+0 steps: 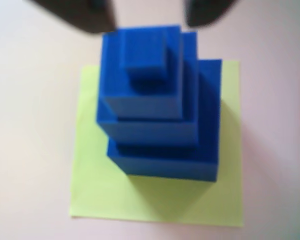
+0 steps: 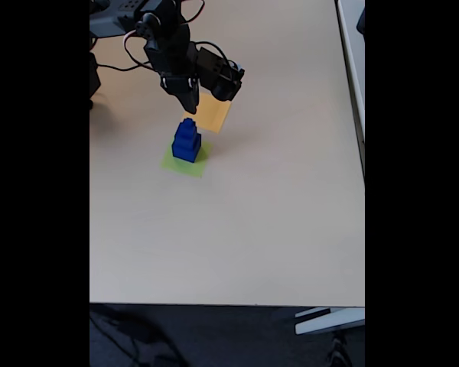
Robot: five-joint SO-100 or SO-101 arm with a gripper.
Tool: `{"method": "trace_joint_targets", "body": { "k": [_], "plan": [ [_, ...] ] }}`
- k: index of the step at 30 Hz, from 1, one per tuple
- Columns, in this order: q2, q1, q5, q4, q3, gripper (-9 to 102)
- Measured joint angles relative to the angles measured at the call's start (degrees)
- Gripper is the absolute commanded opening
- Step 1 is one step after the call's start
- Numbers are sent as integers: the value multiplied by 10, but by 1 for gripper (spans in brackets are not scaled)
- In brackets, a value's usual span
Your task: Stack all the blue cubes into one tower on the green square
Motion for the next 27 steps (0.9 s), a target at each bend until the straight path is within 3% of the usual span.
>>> {"method": "trace_joint_targets", "body": {
  "k": [27],
  "plan": [
    [-109,-14,24,-5,-84,0]
  ]
}}
